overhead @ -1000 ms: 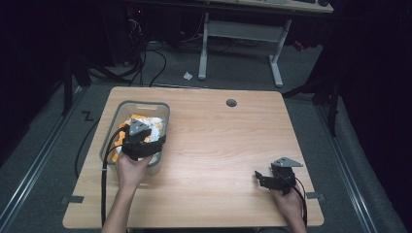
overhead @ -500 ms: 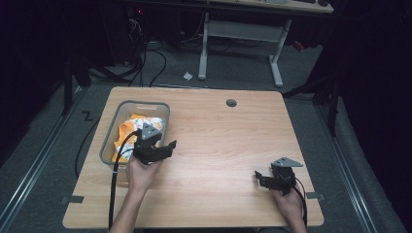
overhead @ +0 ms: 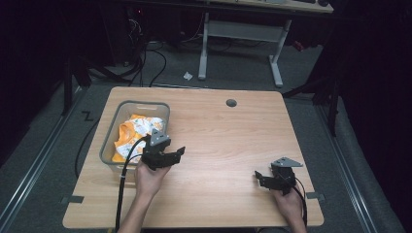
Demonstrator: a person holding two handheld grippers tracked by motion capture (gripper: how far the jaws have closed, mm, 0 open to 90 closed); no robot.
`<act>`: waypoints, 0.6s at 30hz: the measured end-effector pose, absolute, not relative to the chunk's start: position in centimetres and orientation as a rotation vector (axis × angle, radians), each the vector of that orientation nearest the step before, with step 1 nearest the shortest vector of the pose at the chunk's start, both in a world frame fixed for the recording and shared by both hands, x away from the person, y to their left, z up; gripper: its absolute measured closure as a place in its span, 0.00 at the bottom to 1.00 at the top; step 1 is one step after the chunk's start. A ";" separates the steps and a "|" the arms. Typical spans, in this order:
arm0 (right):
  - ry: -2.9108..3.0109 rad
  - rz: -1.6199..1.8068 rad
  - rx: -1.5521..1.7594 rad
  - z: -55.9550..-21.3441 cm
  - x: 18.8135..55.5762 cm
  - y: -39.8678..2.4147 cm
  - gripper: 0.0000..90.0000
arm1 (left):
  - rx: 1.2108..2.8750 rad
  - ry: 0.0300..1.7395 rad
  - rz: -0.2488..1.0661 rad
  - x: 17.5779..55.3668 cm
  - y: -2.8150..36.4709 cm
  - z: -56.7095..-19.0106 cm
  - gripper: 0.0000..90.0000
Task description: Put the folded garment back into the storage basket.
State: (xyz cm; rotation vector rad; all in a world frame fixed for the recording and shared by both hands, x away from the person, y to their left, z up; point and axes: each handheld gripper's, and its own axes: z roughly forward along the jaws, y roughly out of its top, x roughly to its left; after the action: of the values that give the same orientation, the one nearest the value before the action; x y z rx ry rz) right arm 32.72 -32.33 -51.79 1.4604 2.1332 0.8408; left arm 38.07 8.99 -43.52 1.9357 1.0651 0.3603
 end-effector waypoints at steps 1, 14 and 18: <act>2.133 0.841 1.460 -51.8 32.7 -32.3 0.26 | 1.941 1.061 0.363 38.0 8.9 -43.6 0.43; 2.133 0.841 1.461 -51.8 32.7 -32.3 0.26 | 1.945 1.040 0.330 37.1 7.3 -44.9 0.43; 2.133 0.840 1.463 -51.8 32.7 -32.3 0.26 | 1.961 1.035 0.317 37.0 6.8 -45.6 0.43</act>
State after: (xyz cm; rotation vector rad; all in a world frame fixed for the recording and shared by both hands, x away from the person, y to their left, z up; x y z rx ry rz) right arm 32.71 -32.32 -51.78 1.4630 2.1325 0.8397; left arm 37.01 6.78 -45.57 1.9611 1.0354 0.3170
